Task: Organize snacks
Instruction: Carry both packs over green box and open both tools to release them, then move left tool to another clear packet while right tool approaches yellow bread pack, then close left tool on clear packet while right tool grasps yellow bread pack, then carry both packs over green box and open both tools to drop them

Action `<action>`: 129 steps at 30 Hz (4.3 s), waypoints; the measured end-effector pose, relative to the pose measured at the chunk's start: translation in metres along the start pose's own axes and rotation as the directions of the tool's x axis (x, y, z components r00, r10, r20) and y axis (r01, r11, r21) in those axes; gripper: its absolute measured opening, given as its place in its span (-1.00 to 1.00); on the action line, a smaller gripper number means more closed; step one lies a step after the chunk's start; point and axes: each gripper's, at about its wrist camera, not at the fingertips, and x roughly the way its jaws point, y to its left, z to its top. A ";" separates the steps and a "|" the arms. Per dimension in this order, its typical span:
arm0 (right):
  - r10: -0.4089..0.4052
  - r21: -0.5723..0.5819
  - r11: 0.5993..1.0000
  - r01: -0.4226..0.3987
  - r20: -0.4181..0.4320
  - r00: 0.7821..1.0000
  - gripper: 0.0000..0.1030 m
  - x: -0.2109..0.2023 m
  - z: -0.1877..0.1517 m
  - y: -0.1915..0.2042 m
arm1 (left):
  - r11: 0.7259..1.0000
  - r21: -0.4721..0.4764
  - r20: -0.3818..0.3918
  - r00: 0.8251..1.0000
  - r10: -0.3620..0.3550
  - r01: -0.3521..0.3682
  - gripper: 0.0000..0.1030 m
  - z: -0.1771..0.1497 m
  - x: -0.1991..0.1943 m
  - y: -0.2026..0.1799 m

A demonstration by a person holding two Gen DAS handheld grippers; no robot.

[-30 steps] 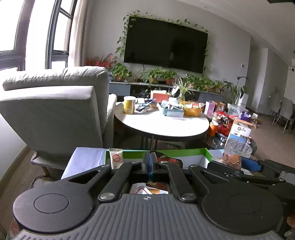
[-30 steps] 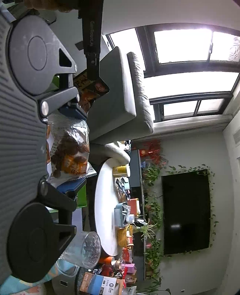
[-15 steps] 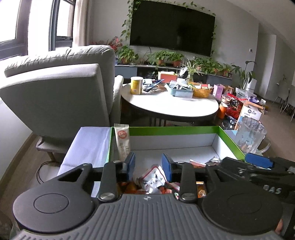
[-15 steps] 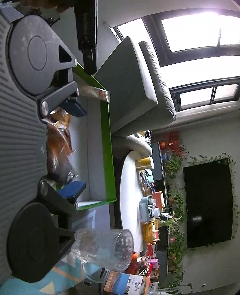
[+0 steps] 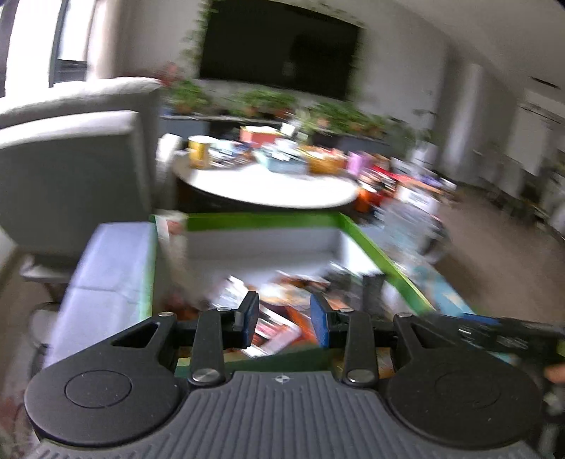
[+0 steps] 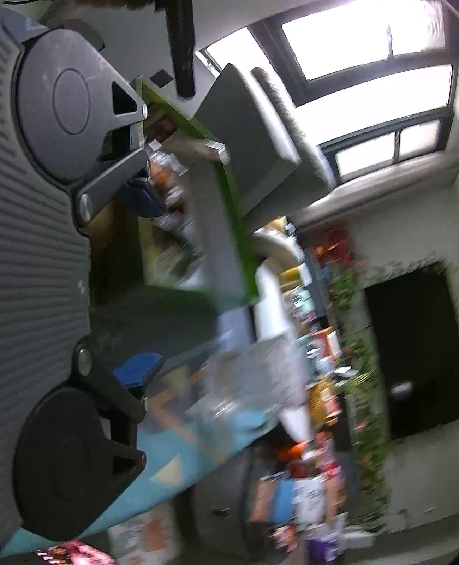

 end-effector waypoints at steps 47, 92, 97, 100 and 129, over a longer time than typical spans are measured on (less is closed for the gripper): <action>-0.177 -0.313 0.936 0.162 -0.018 0.984 0.51 0.056 -0.056 0.111 | 0.954 -0.124 -0.271 0.934 0.232 -0.273 0.21 -0.112 -0.064 0.042; 0.062 -0.297 0.954 0.030 0.297 0.953 0.51 0.008 0.041 0.105 | 0.987 0.088 0.107 0.986 0.124 -0.134 -0.25 0.028 -0.015 -0.006; 0.103 -0.305 0.951 -0.045 0.177 0.979 0.51 0.002 0.017 0.084 | 0.989 0.078 0.073 0.990 0.123 -0.128 -0.25 0.018 -0.010 -0.002; 0.113 -0.307 0.948 -0.087 0.070 0.991 0.51 -0.004 -0.013 0.069 | 0.989 0.066 0.053 0.990 0.130 -0.134 -0.25 0.012 -0.011 0.002; 0.047 -0.408 0.911 -0.068 -0.060 0.997 -0.04 -0.018 -0.050 0.085 | 0.990 0.026 0.048 0.990 0.134 -0.135 -0.24 0.000 -0.032 0.001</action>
